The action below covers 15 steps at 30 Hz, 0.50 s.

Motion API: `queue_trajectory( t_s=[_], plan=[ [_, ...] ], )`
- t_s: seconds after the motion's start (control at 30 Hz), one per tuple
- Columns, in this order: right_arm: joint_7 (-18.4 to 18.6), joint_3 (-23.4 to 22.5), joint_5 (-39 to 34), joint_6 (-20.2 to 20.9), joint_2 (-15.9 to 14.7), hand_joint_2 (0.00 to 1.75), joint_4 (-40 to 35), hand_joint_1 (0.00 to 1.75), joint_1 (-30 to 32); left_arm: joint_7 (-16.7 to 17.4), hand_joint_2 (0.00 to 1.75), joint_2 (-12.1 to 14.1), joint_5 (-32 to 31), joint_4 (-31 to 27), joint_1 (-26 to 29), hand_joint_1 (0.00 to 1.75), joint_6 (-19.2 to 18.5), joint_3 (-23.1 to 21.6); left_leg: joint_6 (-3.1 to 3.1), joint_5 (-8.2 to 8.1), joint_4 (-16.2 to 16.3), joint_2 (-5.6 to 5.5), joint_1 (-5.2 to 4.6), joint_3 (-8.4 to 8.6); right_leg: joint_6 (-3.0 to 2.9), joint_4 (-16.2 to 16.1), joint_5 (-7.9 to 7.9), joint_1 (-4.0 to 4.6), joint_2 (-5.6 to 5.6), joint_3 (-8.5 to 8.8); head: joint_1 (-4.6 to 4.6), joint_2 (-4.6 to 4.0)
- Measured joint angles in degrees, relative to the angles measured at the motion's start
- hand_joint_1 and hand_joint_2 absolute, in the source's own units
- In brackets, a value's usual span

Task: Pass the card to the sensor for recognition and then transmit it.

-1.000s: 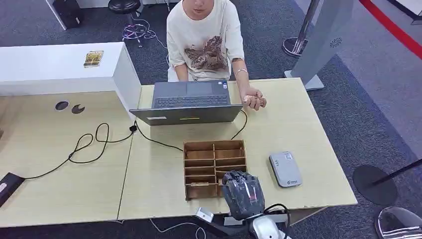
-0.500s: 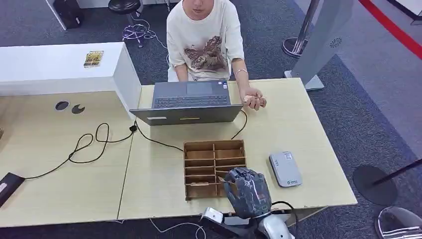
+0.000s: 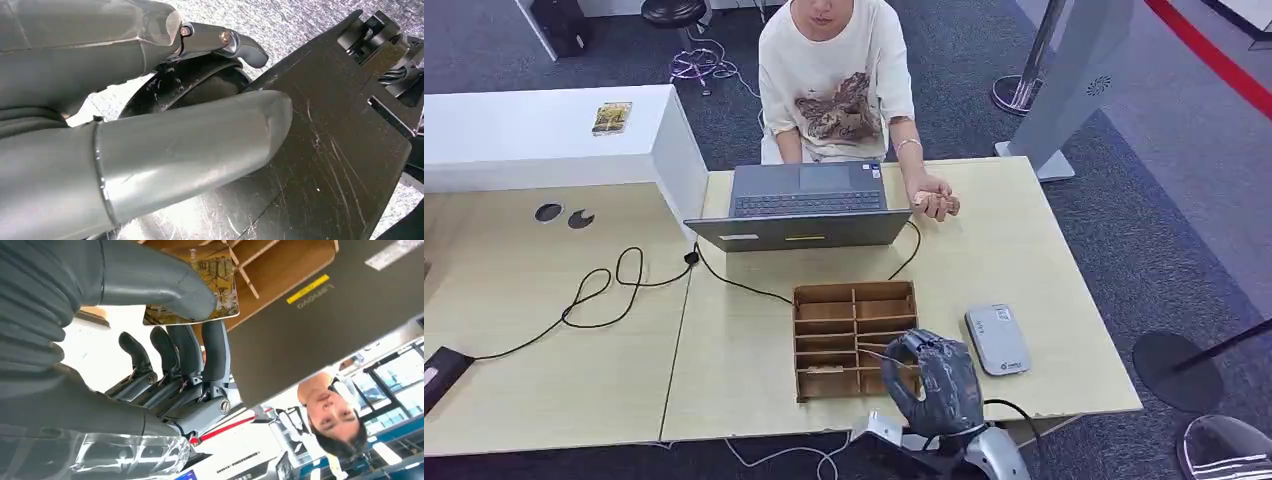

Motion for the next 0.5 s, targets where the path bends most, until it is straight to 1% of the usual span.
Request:
queue_trajectory(
  t_s=[0.1,0.13,0.17,0.2,0.27,0.3,0.37,0.43,0.47,0.5],
  plan=[
    [-1.6,-0.3,-1.8,0.2,0.0,1.75,-0.9,1.54,0.2,0.0,0.00,0.0,0.0,0.0,0.0,0.00,0.0,0.0,0.00,0.00,0.0,-0.01,0.00,0.00,0.00,0.0,0.00,0.00,0.00,0.00,0.00,0.02],
    [-1.9,-0.3,-2.2,0.2,0.0,1.75,-1.1,1.61,0.3,0.0,0.00,0.0,0.0,0.0,0.0,0.00,0.0,0.0,0.00,0.00,0.0,-0.01,0.00,0.00,0.00,0.0,0.00,0.00,0.00,0.00,0.00,0.02],
    [-2.3,-0.4,-2.5,0.4,0.0,1.75,-1.4,1.59,0.3,0.0,0.00,0.0,0.0,0.0,0.0,0.00,0.0,0.0,0.00,0.00,0.0,0.00,0.00,0.00,0.00,0.0,0.00,0.00,0.00,0.00,0.00,0.02],
    [-2.8,-0.5,-2.9,0.6,0.0,1.75,-1.7,1.64,0.4,0.0,0.00,0.0,0.0,0.0,0.0,0.00,0.0,0.0,0.00,0.00,0.0,0.00,0.00,0.00,0.00,0.0,0.00,0.00,0.00,0.00,0.00,0.00],
    [-4.1,-1.0,-3.7,0.9,0.0,1.75,-2.3,1.62,0.4,0.0,0.00,0.0,0.0,0.0,0.0,0.00,0.0,0.0,0.00,0.00,0.0,-0.01,0.00,0.00,0.00,0.0,0.00,0.00,0.00,0.00,0.00,0.00],
    [-4.5,-1.2,-3.9,1.0,0.0,1.75,-2.6,1.66,0.4,0.0,0.00,0.0,0.0,0.0,0.0,0.00,0.0,0.0,0.00,0.00,0.0,-0.01,0.00,0.00,0.00,0.0,0.00,0.00,0.00,0.00,0.00,0.00],
    [-5.4,-1.6,-4.1,1.2,0.0,1.75,-3.3,1.66,0.4,0.0,0.00,0.0,-0.1,0.0,0.0,0.00,0.0,0.0,0.00,0.00,0.0,0.00,0.00,0.00,0.00,0.0,0.00,0.00,0.00,0.00,0.00,0.02],
    [-6.1,-1.8,-4.3,1.4,0.0,1.75,-4.0,1.73,0.4,0.0,0.00,0.0,-0.2,0.0,0.0,0.00,0.0,0.0,0.00,0.00,0.0,-0.01,0.00,0.00,0.00,0.0,0.00,0.00,0.00,0.00,0.00,0.02],
    [-6.4,-1.9,-4.3,1.7,0.0,1.75,-4.4,1.71,0.3,0.0,0.00,0.0,-0.2,0.0,0.0,0.00,0.0,0.0,0.00,0.00,0.0,-0.01,0.00,0.00,0.00,0.0,0.00,0.00,0.00,0.00,0.00,0.00],
    [-6.6,-2.1,-4.3,1.7,0.0,1.75,-4.7,1.75,0.3,0.0,0.00,0.0,-0.2,0.0,0.0,0.00,0.0,0.0,0.00,0.00,0.0,-0.01,0.00,0.00,0.00,0.0,0.00,0.00,0.00,0.01,-0.02,0.02]
  ],
)
